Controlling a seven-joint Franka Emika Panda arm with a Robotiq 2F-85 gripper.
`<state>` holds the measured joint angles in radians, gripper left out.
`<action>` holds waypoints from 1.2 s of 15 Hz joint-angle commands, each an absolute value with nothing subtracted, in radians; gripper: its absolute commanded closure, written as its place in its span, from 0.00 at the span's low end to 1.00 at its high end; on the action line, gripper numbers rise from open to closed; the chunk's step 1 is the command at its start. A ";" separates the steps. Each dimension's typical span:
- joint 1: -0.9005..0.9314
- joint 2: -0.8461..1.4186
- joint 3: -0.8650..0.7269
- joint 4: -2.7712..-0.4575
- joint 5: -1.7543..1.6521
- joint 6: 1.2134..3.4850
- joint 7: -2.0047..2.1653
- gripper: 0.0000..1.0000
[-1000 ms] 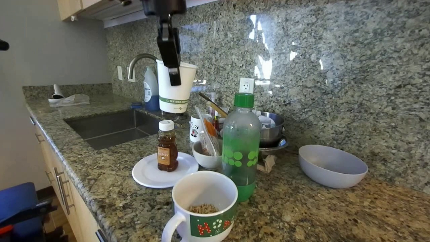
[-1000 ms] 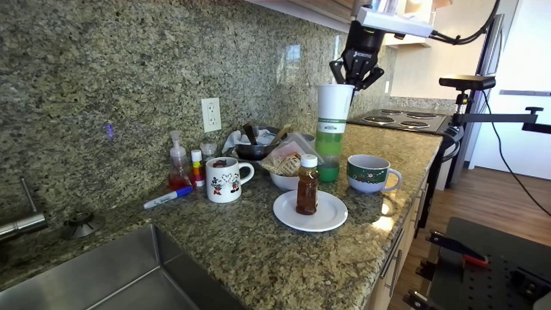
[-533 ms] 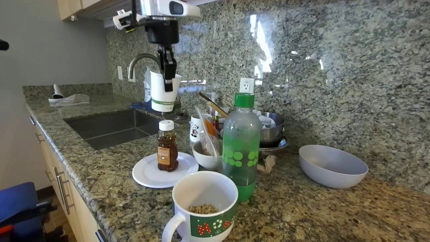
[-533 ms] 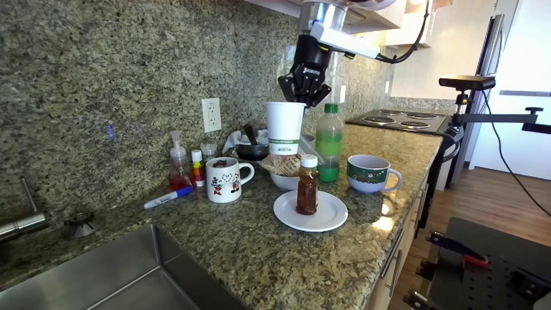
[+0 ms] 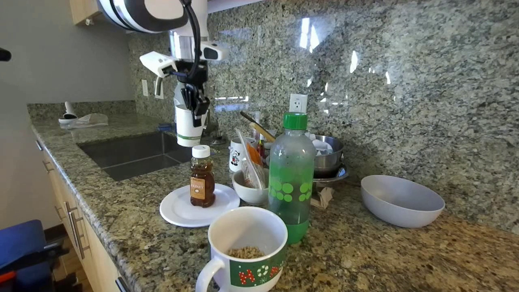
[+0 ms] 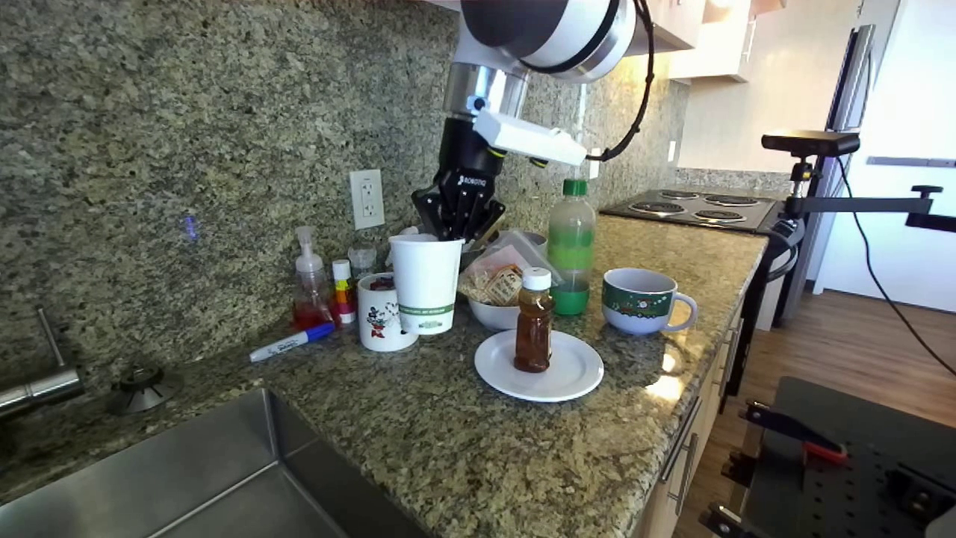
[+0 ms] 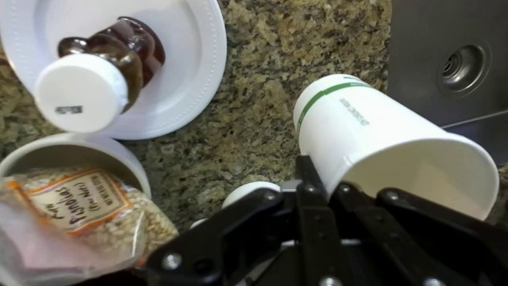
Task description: Pour the contents in the cup into the mug cup
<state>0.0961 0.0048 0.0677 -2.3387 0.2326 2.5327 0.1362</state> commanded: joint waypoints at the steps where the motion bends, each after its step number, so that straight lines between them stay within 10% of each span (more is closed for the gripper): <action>1: 0.112 0.088 0.101 -2.325 0.324 2.628 0.049 0.98; 18: 0.080 0.283 0.114 -2.338 0.273 2.852 0.034 0.98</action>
